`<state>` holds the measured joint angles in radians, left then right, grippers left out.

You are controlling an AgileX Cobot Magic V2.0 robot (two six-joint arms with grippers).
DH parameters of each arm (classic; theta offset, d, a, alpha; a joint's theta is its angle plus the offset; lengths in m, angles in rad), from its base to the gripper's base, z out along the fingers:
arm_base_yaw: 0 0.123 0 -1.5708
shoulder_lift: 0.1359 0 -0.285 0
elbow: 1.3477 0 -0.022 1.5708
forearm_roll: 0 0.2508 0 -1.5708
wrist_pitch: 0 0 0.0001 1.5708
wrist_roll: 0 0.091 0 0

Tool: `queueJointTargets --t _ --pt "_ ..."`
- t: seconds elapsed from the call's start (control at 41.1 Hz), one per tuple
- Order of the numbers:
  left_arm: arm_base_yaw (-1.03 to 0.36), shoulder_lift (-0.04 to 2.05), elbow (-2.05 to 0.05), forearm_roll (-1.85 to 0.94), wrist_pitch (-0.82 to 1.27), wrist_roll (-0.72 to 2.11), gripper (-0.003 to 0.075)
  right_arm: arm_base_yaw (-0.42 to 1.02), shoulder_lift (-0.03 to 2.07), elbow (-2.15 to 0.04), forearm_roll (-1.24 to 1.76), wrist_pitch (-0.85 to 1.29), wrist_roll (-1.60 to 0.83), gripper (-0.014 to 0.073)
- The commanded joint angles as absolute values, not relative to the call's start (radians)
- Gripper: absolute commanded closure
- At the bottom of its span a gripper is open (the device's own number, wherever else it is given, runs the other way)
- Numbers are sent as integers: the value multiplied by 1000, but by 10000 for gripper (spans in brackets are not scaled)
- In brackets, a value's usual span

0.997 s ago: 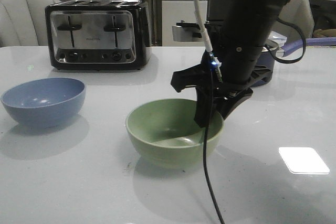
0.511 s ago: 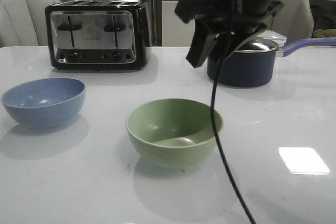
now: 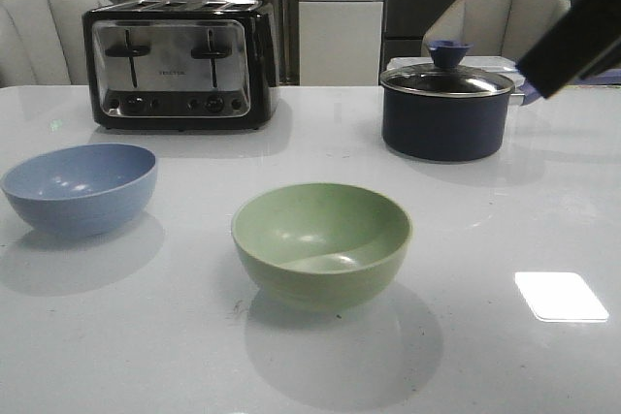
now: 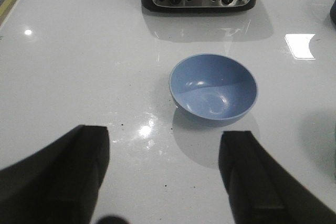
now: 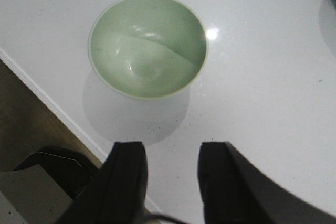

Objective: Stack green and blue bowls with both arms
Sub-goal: 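Move the left gripper down to the light blue bowl rim, then grasp the blue bowl and carry it over the green bowl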

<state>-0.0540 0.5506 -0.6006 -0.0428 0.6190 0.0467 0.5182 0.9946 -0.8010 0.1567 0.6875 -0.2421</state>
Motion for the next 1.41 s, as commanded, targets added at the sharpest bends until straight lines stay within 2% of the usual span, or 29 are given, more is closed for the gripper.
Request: queueJointTargets --t 0.0,0.389,0.876,1.24,1.289,1.386 --pt "-62 573 -636 -34 541 47 213 515 913 -785 155 638 -253 219" --pt "-62 911 -792 -39 646 47 213 515 877 -777 155 649 -253 219" --pt "-62 1501 -1071 -116 593 47 213 515 877 -777 155 649 -253 219" --pt "-62 1786 -1224 -169 516 47 213 515 877 -777 155 649 -253 219" --pt "-62 1806 -1234 -169 505 47 220 515 877 -777 155 649 -253 219" --pt "-62 1835 -1240 -169 482 47 284 515 877 -777 155 649 -253 219"
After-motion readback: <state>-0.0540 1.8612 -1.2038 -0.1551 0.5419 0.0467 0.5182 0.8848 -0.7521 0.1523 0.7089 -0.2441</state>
